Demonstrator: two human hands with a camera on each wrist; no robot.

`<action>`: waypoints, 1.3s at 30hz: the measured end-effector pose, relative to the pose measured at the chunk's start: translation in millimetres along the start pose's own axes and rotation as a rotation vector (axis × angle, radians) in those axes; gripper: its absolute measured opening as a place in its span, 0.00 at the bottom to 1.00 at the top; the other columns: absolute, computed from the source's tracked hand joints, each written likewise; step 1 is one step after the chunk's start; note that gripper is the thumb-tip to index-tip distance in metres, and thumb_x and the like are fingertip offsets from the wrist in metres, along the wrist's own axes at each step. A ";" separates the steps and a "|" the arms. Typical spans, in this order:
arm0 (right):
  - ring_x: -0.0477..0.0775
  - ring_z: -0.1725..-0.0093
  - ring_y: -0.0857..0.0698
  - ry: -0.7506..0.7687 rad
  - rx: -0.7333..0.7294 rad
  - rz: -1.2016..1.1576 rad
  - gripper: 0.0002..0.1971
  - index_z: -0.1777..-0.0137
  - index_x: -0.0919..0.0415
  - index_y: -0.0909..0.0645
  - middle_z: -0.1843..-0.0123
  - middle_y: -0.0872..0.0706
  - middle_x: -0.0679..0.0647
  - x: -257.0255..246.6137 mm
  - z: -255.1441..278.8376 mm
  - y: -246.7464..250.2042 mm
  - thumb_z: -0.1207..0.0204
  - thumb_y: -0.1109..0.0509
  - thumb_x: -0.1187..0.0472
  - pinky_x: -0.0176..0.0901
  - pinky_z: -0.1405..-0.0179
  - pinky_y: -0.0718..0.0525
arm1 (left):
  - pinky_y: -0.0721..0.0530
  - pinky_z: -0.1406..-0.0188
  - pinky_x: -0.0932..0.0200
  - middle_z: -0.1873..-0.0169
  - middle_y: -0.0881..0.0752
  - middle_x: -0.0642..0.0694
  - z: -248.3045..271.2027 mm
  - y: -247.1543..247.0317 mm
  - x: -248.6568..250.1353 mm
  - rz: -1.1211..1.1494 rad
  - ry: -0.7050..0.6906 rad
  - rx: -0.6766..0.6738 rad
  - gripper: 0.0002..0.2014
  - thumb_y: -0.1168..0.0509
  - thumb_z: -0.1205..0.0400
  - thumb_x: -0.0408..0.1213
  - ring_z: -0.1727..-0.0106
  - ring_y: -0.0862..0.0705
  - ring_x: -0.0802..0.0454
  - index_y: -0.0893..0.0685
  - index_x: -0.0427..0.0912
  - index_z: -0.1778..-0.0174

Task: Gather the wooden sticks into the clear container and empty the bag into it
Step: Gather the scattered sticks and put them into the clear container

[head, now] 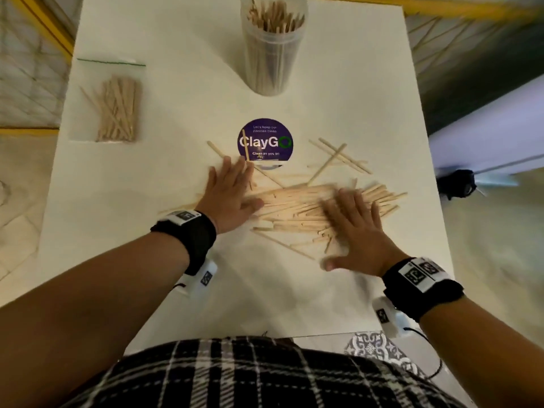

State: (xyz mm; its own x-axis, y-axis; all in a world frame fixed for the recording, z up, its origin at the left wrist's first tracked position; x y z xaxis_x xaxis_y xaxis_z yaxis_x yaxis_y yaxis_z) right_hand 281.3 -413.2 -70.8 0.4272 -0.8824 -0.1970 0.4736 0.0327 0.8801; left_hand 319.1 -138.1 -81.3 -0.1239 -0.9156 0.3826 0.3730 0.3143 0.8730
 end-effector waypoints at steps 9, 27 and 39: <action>0.67 0.16 0.65 -0.102 0.148 -0.186 0.52 0.14 0.51 0.57 0.14 0.65 0.59 -59.1 -46.2 -4.9 0.30 0.37 0.28 0.70 0.21 0.61 | 0.60 0.20 0.35 0.16 0.56 0.44 14.3 -25.6 33.0 -0.069 -0.138 -0.087 0.62 0.52 0.42 0.82 0.17 0.61 0.39 0.57 0.45 0.17; 0.71 0.55 0.17 0.307 0.134 0.209 0.21 0.47 0.66 0.17 0.52 0.16 0.67 -39.9 -88.8 50.6 0.39 0.18 0.59 0.57 0.61 0.20 | 0.30 0.47 0.45 0.41 0.22 0.40 4.7 1.7 46.9 -0.185 0.052 0.152 0.22 0.34 0.22 0.46 0.40 0.25 0.36 0.24 0.41 0.35; 0.65 0.50 0.19 0.204 -0.048 0.199 0.15 0.33 0.65 0.31 0.38 0.24 0.64 -60.3 -87.3 70.6 0.17 0.41 0.61 0.49 0.60 0.31 | 0.26 0.54 0.44 0.47 0.21 0.36 6.0 8.3 34.4 -0.400 0.017 0.106 0.17 0.35 0.24 0.35 0.49 0.21 0.35 0.23 0.35 0.40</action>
State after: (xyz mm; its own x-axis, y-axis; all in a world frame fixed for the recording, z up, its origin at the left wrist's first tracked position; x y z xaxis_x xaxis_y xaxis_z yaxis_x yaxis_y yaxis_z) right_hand 356.2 -316.7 -34.4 0.6589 -0.7442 -0.1092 0.3985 0.2223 0.8898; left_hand 312.5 -165.4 -59.1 -0.2244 -0.9745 0.0026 0.2015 -0.0438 0.9785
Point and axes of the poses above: each hand's wrist, its own z-axis away from the middle knuckle, its own y-axis out of the back of the hand, x = y × z, the point moved 6 cm from there along -z, towards the middle knuckle
